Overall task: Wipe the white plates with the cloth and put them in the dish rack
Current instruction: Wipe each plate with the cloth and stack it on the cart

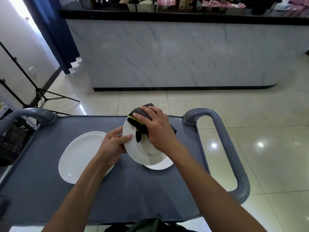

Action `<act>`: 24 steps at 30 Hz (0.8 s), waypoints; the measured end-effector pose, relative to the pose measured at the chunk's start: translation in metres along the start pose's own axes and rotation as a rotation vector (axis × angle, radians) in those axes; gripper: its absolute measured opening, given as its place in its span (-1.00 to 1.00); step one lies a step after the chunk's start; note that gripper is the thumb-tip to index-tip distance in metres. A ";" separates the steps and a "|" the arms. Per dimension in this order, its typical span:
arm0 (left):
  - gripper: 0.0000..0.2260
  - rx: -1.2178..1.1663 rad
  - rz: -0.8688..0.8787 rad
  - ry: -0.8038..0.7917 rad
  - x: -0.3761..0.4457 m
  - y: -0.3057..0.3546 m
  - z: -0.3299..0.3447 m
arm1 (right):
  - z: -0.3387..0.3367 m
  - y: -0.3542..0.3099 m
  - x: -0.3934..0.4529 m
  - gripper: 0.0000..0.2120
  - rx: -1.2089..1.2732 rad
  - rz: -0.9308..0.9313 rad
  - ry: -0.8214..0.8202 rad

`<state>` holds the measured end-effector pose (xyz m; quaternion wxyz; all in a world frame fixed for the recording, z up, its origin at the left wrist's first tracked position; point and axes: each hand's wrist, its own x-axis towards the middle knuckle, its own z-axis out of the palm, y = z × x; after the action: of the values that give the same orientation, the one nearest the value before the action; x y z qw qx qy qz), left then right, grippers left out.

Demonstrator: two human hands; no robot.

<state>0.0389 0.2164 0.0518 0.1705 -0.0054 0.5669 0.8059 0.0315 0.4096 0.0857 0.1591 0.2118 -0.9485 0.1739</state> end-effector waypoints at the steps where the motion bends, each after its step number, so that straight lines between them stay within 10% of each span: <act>1: -0.65 0.002 -0.002 0.007 0.000 0.000 -0.001 | 0.001 -0.001 -0.002 -0.38 -0.010 -0.017 -0.016; 24: -0.63 0.036 -0.020 0.090 0.008 -0.006 0.011 | 0.004 0.057 -0.062 -0.46 0.164 0.312 0.115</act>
<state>0.0348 0.2304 0.0487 0.1530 -0.0442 0.5883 0.7928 0.0585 0.4779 0.0441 0.1662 0.0640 -0.9418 0.2852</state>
